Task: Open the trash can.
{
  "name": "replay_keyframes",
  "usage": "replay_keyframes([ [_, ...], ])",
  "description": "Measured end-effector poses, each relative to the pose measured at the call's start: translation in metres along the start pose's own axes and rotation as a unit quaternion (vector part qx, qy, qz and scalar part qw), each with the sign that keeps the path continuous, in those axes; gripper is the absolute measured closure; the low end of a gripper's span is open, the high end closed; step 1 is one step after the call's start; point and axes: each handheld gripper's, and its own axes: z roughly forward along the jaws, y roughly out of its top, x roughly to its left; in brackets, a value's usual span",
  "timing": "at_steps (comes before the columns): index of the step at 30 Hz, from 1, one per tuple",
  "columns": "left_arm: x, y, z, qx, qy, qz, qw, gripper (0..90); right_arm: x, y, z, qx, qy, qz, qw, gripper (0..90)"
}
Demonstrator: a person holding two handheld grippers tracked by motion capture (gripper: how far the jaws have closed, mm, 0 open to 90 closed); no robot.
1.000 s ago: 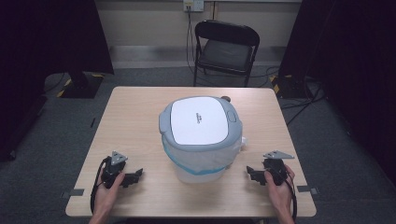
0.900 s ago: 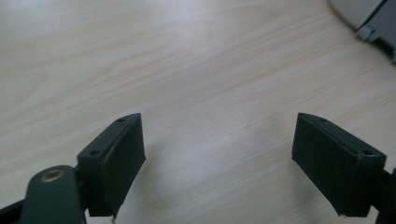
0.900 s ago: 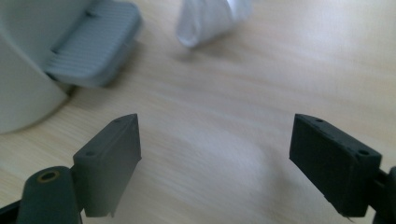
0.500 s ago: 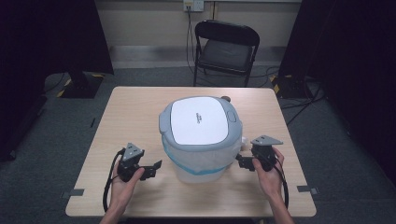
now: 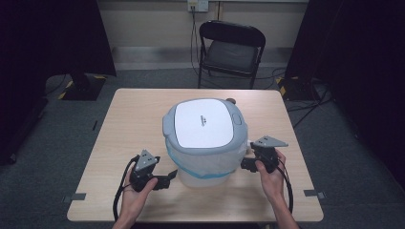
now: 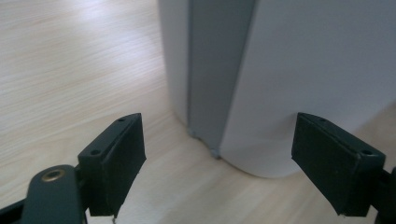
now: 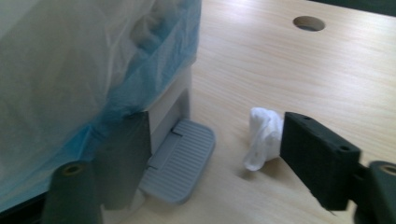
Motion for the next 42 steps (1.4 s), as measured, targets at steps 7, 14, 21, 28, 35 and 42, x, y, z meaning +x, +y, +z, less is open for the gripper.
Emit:
replay_keyframes([
  [7,-0.005,-0.001,0.004,0.002,-0.015,0.008,0.9999,10.9,0.01,0.0,-0.004,0.001,-0.002,0.008,1.0,41.9],
  [14,-0.003,-0.004,0.001,-0.005,-0.016,0.012,0.9998,13.3,0.018,-0.001,-0.005,-0.002,-0.008,-0.001,1.0,46.0],
  [21,0.009,-0.007,-0.006,-0.002,0.01,0.004,0.9999,11.9,0.031,-0.001,-0.005,-0.002,0.0,-0.01,0.9999,48.3],
  [28,0.021,-0.011,-0.017,-0.019,0.015,-0.027,0.9993,17.4,0.049,0.001,0.002,0.003,0.028,-0.025,0.9993,41.6],
  [35,0.028,-0.013,-0.019,-0.018,0.039,-0.04,0.9983,16.3,0.074,0.001,0.019,0.007,0.075,-0.034,0.9966,21.1],
  [42,0.033,-0.013,-0.017,-0.001,0.077,-0.06,0.9952,21.0,0.061,-0.003,0.021,0.012,0.064,-0.028,0.9975,20.8],
])
